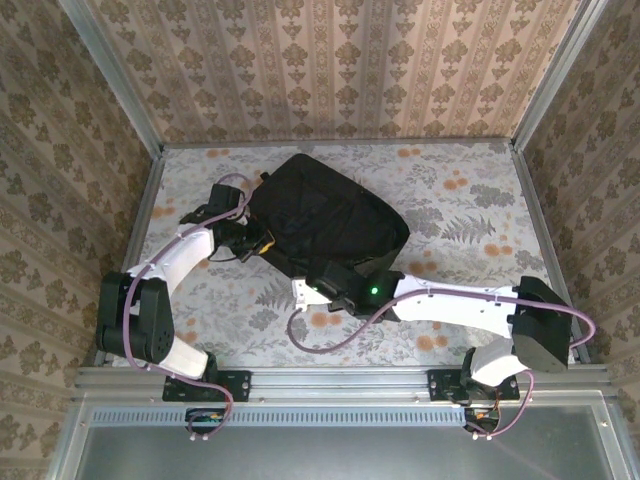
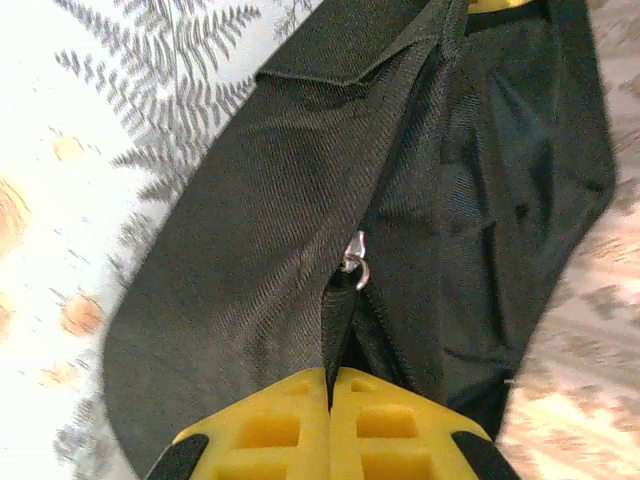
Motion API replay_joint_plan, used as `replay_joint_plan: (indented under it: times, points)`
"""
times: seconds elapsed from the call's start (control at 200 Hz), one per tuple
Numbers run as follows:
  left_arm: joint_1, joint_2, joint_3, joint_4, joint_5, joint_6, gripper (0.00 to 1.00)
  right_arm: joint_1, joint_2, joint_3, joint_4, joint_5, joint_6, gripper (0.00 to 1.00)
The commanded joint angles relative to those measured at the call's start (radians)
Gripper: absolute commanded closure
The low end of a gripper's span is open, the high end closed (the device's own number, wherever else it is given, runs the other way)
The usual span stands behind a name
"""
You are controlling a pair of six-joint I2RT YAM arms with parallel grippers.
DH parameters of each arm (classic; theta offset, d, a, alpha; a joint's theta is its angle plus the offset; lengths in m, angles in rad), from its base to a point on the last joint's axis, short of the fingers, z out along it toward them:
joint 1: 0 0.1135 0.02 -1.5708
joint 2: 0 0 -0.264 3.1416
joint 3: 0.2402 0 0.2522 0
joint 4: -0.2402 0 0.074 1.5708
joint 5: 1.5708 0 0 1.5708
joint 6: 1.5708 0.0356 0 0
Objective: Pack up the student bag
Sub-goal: Zip the student bag at the top-center of the table.
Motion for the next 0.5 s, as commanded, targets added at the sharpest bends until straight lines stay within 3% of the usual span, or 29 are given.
replay_joint_plan:
  times: [0.0,0.13,0.275,0.355,0.47,0.49]
  points:
    - [0.038,-0.003,0.031,0.002,-0.145,0.04,1.0,0.004,-0.125,-0.07,0.011,0.1,-0.277,1.0]
    - [0.041,-0.008,0.039,-0.009,-0.156,0.051,1.0,-0.014,-0.191,-0.161,0.096,0.1,-0.415,1.0]
    - [0.041,0.002,0.064,-0.018,-0.151,0.066,1.0,-0.017,-0.208,-0.204,0.158,0.06,-0.448,1.0]
    - [0.043,0.018,0.108,-0.039,-0.143,0.088,1.0,-0.011,-0.195,-0.181,0.162,0.011,-0.357,1.0]
    - [0.045,0.051,0.189,-0.08,-0.171,0.114,1.0,-0.01,-0.155,-0.086,0.153,-0.099,-0.101,1.0]
    - [0.047,0.058,0.204,-0.092,-0.176,0.115,0.96,-0.01,-0.144,-0.065,0.148,-0.126,-0.048,1.0]
